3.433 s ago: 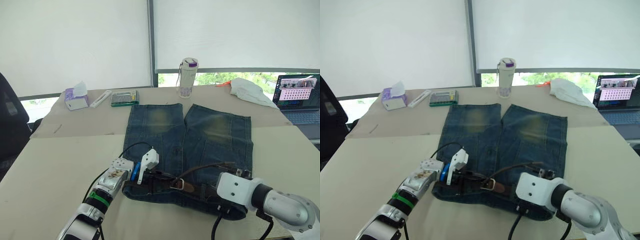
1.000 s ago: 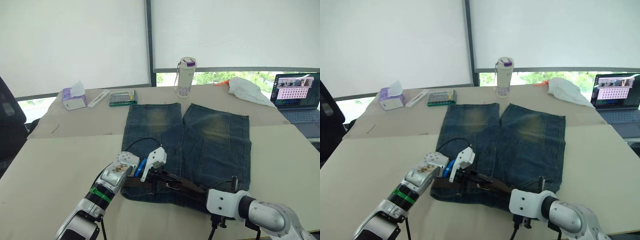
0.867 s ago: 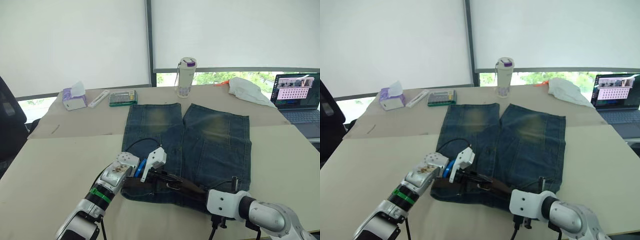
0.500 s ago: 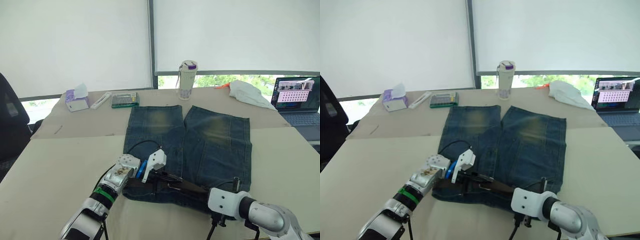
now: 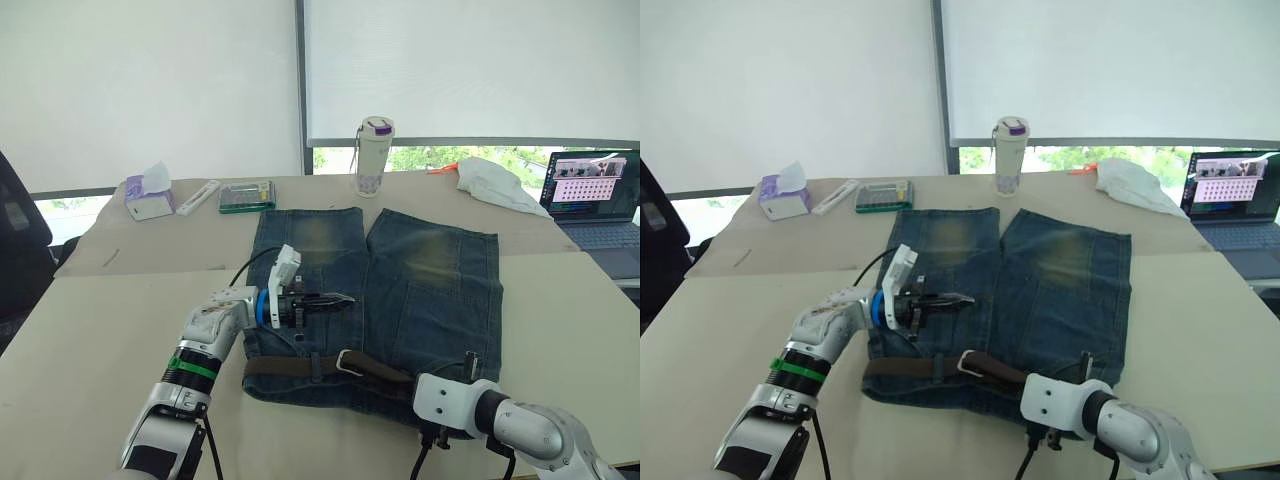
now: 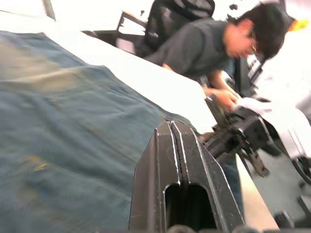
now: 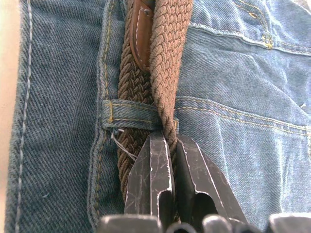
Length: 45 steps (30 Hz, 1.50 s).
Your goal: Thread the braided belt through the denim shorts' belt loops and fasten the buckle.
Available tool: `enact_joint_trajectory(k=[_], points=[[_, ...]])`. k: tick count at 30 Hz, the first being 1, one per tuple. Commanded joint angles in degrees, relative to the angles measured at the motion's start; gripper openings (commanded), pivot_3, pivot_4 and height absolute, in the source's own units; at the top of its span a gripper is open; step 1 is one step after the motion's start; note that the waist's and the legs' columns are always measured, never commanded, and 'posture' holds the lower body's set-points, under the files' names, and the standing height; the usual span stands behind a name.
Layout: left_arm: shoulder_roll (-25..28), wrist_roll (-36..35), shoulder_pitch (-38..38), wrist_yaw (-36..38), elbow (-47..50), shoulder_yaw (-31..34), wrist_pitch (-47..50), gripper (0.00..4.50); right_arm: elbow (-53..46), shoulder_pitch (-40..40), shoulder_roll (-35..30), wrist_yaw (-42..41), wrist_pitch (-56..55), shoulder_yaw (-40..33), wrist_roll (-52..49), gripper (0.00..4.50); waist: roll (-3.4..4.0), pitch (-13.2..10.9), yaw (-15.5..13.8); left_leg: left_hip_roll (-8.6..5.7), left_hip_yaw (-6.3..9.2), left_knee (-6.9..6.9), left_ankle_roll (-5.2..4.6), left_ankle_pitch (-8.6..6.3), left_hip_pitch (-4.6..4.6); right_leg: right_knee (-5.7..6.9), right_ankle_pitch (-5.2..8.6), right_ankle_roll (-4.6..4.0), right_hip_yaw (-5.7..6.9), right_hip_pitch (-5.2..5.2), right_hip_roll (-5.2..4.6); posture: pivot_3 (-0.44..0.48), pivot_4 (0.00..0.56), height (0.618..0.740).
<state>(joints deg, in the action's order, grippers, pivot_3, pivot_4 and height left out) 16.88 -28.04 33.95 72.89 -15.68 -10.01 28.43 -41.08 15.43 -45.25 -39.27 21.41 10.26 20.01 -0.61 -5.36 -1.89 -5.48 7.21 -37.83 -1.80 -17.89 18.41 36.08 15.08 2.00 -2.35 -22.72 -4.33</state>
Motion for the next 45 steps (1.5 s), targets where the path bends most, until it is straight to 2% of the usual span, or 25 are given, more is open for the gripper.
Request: enact_joint_trajectory(k=[1, 6, 11, 13, 16, 18, 23, 27, 33, 41, 45], points=[[-0.77, 4.19, -1.73, 0.5, 1.06, -4.32, -4.01, 0.01, 0.95, 0.45, 0.39, -0.09, 0.22, 0.1, 0.55, 0.0, 0.01, -0.01, -0.06, 0.01, 0.01, 0.0, 0.01, 0.0, 0.0, 0.0, 0.0, 0.0, 0.0, 0.0, 0.0, 0.0, 0.15, 0.74], [0.48, 12.57, -3.15, 0.91, -5.77, -9.7, -12.2, 0.01, 0.4, 1.39, 0.63, 0.01, 1.37, -0.55, 0.91, 0.0, -0.03, -0.03, -0.15, 0.01, 0.0, 0.0, 0.01, 0.0, 0.0, -0.02, 0.0, -0.01, -0.02, 0.01, 0.01, 0.0, 0.15, 0.74], [2.92, 21.02, -3.37, 2.21, -13.67, -14.68, -24.5, 0.01, 0.01, 3.97, -0.27, 0.02, 2.94, -2.26, 1.86, 0.0, -0.03, -0.02, -0.44, 0.02, 0.02, 0.02, 0.01, -0.01, -0.03, -0.08, 0.0, -0.01, 0.0, 0.08, -0.01, 0.0, 0.15, 0.74], [1.93, 19.51, -3.62, 2.25, -14.39, -12.97, -25.85, 0.01, -0.01, 4.58, -0.56, -0.01, 3.17, -2.68, 2.23, 0.0, 0.02, 0.01, -0.8, 0.01, 0.02, 0.02, -0.08, -0.06, -0.12, -0.19, 0.0, 0.0, 0.04, 0.25, 0.0, 0.0, 0.15, 0.74], [-0.51, 11.44, -4.53, 3.19, -11.03, -7.12, -20.88, 0.01, -0.1, 5.0, -0.54, -0.14, 3.06, -2.98, 2.41, 0.0, 0.04, 0.01, -1.02, -0.07, 0.02, 0.0, -0.17, -0.11, -0.16, -0.25, 0.0, 0.01, 0.08, 0.36, 0.01, 0.0, 0.15, 0.74], [0.16, 7.32, -5.74, 4.53, -6.41, -4.83, -15.27, 0.01, -0.07, 4.94, -0.48, -0.22, 2.93, -2.94, 2.48, 0.0, 0.04, 0.0, -0.89, -0.08, 0.02, -0.03, -0.2, -0.13, -0.13, -0.24, 0.02, 0.03, 0.1, 0.33, 0.01, 0.0, 0.15, 0.74], [5.12, 7.04, -9.89, 8.14, -2.07, -4.11, -15.06, 0.01, 0.59, 4.97, -0.41, -0.09, 2.38, -2.37, 2.76, 0.0, 0.11, 0.0, -0.31, -0.05, 0.03, -0.01, -0.16, -0.1, -0.09, -0.16, 0.02, 0.03, 0.06, 0.21, -0.01, 0.0, 0.15, 0.74], [7.07, 12.19, -10.55, 7.84, -4.11, -6.7, -19.98, 0.01, 1.3, 5.03, -0.67, -0.19, 1.9, -2.18, 2.92, 0.0, 0.15, 0.01, -0.42, -0.05, 0.03, -0.01, -0.16, -0.11, -0.1, -0.2, 0.02, 0.03, 0.08, 0.24, 0.0, 0.0, 0.15, 0.74], [6.0, 19.31, -9.47, 3.5, -9.72, -10.24, -25.21, 0.01, 0.74, 6.35, -2.04, -0.48, 2.24, -3.75, 3.61, 0.0, 0.24, 0.06, -0.72, -0.06, 0.02, -0.01, -0.19, -0.12, -0.14, -0.24, 0.02, 0.03, 0.07, 0.33, -0.01, 0.0, 0.15, 0.74], [6.67, 21.22, -9.16, 1.88, -12.96, -10.95, -27.08, 0.01, -2.09, 11.74, -4.72, -0.3, 3.85, -8.93, 6.29, 0.0, 0.3, 0.11, -1.82, -0.16, 0.03, -0.02, -0.3, -0.19, -0.25, -0.3, 0.07, 0.13, 0.1, 0.49, -0.04, 0.0, 0.15, 0.74], [6.63, 20.78, -8.92, 1.49, -12.91, -10.6, -26.87, 0.01, -5.02, 11.2, -4.51, -0.92, 5.44, -11.95, 6.83, 0.0, 0.32, 0.12, -1.86, -0.22, 0.03, -0.03, -0.3, -0.19, -0.24, -0.29, 0.09, 0.16, 0.07, 0.49, -0.07, 0.0, 0.15, 0.74]])
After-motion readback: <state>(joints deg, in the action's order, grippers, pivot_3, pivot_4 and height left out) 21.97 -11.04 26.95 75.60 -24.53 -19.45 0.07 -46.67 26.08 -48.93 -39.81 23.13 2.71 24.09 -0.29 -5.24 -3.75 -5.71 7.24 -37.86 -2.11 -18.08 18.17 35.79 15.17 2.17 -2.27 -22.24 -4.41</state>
